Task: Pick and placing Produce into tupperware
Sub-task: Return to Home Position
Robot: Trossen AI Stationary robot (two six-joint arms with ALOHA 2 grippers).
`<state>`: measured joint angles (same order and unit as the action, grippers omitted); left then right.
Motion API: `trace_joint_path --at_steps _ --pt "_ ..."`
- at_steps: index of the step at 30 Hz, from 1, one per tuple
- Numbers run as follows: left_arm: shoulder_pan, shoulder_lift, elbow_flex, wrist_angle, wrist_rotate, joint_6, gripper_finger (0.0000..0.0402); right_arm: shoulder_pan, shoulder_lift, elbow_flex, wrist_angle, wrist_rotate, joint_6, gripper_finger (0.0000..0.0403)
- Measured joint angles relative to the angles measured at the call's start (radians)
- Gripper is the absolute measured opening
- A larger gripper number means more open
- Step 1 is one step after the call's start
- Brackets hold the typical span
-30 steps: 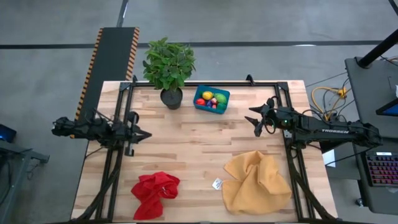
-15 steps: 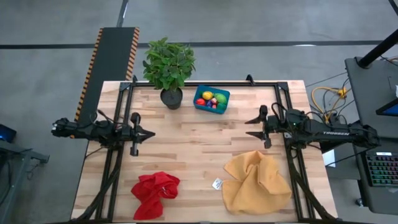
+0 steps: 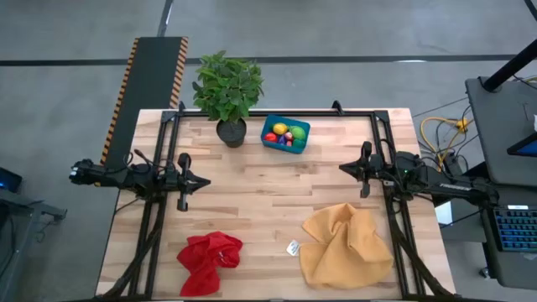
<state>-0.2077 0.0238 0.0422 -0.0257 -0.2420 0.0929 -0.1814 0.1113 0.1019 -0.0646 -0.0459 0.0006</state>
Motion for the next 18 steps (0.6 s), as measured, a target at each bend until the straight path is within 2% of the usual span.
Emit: trace_joint_path --at_steps 10,18 --pt "0.006 0.001 -0.010 0.011 0.016 -0.034 0.0000 0.000 -0.051 -0.079 0.038 -0.003 0.004 0.0009" --pt "0.006 0.010 -0.011 0.015 0.007 0.024 0.0000 0.000 -0.043 -0.093 0.086 -0.013 -0.008 0.0009"
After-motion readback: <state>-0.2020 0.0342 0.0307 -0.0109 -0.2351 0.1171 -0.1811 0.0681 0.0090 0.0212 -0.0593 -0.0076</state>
